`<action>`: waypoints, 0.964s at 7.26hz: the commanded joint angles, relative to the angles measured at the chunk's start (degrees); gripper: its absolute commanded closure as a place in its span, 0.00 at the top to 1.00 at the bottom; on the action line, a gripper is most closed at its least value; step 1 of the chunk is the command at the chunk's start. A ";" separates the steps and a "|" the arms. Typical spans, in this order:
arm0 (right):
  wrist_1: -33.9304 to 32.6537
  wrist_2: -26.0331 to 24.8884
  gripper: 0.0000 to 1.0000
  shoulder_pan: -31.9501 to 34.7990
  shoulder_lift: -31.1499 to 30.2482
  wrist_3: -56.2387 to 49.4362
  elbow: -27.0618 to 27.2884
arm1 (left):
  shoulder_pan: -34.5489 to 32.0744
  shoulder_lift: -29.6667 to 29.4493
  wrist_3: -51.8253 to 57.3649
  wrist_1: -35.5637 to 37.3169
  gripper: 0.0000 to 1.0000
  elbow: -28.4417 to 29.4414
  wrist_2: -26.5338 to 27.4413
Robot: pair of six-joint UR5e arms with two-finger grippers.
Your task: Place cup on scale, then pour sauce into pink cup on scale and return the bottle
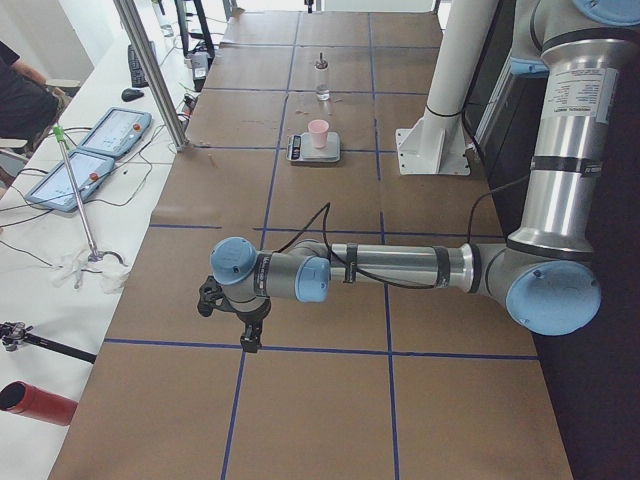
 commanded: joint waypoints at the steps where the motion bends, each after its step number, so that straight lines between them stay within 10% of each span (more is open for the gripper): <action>1: 0.27 -0.07 1.00 -0.14 -3.15 0.09 4.49 | 0.41 -0.97 0.11 0.23 1.00 -0.94 0.18; 7: -3.14 -5.78 1.00 -4.89 -3.69 -0.42 2.51 | 0.50 3.15 0.20 0.49 1.00 -4.02 -0.16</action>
